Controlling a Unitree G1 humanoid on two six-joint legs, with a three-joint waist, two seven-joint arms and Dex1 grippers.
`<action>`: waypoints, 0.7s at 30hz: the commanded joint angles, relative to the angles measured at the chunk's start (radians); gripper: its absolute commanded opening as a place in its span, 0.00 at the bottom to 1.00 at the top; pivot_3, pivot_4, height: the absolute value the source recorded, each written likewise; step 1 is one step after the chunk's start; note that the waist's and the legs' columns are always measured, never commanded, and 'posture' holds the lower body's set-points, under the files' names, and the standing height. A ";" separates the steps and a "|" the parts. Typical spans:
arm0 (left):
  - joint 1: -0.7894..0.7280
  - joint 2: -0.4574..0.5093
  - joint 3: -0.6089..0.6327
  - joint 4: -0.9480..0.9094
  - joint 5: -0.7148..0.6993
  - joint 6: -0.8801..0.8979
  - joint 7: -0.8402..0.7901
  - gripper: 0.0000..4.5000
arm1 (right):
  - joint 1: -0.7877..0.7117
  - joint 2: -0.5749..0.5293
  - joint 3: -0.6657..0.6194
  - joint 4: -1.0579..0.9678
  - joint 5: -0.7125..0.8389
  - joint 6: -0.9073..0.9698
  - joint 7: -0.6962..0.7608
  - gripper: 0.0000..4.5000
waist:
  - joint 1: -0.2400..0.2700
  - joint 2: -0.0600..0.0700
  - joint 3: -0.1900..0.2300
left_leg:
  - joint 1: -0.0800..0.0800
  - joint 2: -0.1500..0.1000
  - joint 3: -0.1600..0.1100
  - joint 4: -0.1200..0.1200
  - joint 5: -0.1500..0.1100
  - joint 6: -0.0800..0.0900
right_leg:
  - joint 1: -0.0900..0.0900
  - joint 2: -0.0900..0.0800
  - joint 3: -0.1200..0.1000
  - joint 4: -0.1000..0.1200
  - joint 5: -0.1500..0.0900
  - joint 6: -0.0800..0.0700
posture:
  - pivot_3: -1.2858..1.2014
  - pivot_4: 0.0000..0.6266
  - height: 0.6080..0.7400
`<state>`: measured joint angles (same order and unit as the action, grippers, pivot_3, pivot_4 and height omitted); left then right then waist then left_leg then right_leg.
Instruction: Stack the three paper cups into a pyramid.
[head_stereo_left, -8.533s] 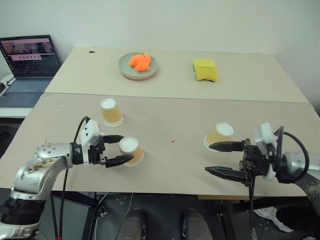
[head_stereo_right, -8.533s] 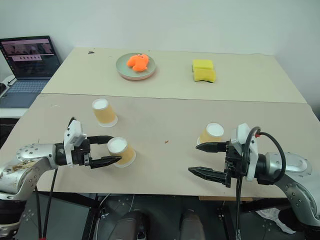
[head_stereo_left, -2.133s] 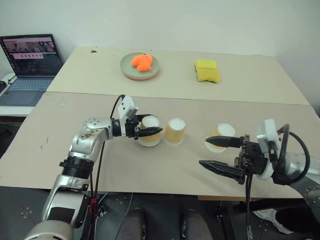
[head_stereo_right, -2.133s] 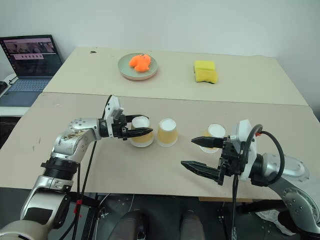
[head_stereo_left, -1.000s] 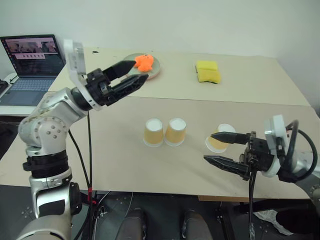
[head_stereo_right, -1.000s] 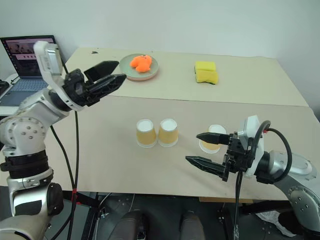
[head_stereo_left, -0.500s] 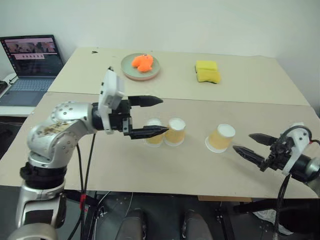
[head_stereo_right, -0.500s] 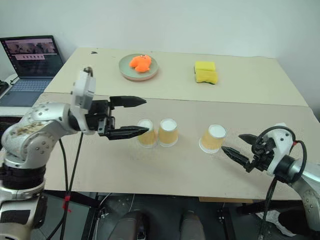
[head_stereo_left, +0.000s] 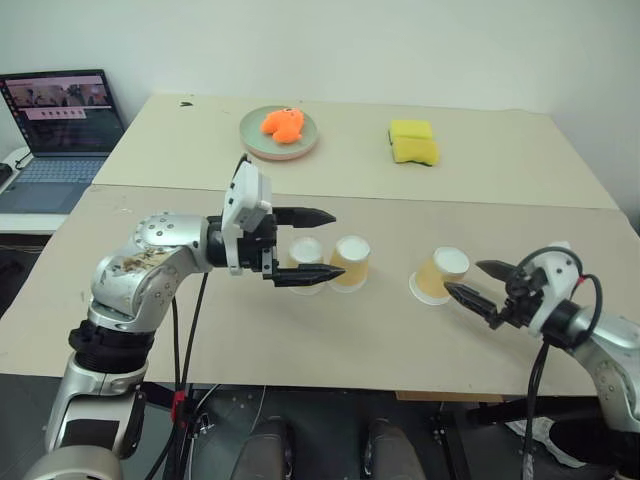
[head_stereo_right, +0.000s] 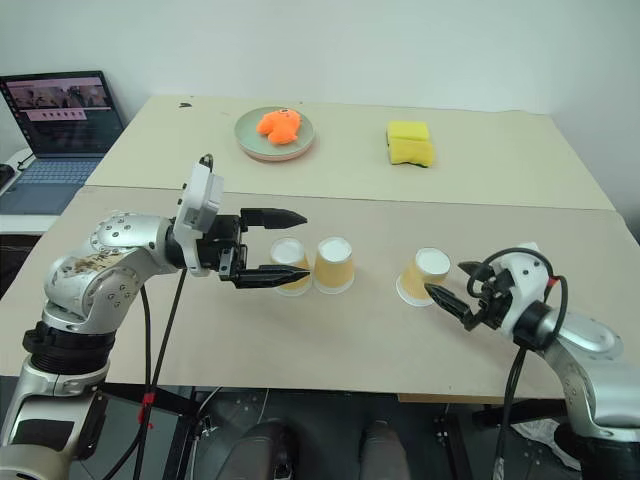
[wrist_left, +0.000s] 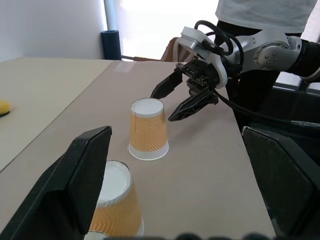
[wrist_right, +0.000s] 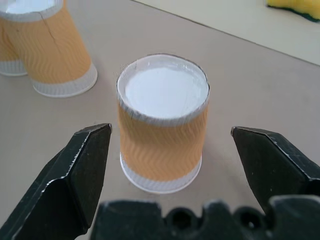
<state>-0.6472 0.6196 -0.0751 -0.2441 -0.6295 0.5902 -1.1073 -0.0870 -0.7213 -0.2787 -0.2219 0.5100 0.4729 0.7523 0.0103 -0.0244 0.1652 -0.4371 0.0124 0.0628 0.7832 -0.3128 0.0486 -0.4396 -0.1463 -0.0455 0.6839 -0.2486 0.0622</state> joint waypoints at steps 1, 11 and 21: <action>0.014 0.010 0.004 -0.035 0.005 -0.021 -0.011 0.99 | -0.045 0.005 0.001 0.040 -0.020 -0.047 0.010 1.00 | 0.002 0.000 0.000 | 0.000 0.000 0.000 0.000 0.000 0.000 | 0.000 0.000 0.000 0.000 0.000 0.000 | 0.52 0.24 0.49; 0.051 0.015 0.037 -0.081 -0.005 0.005 0.051 1.00 | -0.133 0.034 0.041 0.140 -0.041 -0.083 0.039 0.88 | 0.000 0.000 0.000 | 0.000 0.000 0.000 0.000 0.000 0.000 | 0.000 0.000 0.000 0.000 0.000 0.000 | 0.52 0.24 0.49; 0.190 0.103 0.119 -0.110 0.009 -0.008 0.075 1.00 | -0.225 0.058 0.056 0.195 -0.044 -0.088 0.046 0.58 | -0.004 0.001 0.000 | 0.000 0.000 0.000 0.000 0.001 -0.001 | -0.001 0.000 0.000 0.001 0.000 0.000 | 0.52 0.24 0.49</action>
<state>-0.4669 0.7065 -0.0016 -0.3303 -0.6245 0.6085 -1.0375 -0.2734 -0.6616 -0.2062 -0.0102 0.4542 0.3984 0.7984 0.0063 -0.0239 0.1654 -0.4372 0.0129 0.0628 0.7830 -0.3119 0.0471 -0.4407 -0.1464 -0.0456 0.6851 -0.2486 0.0621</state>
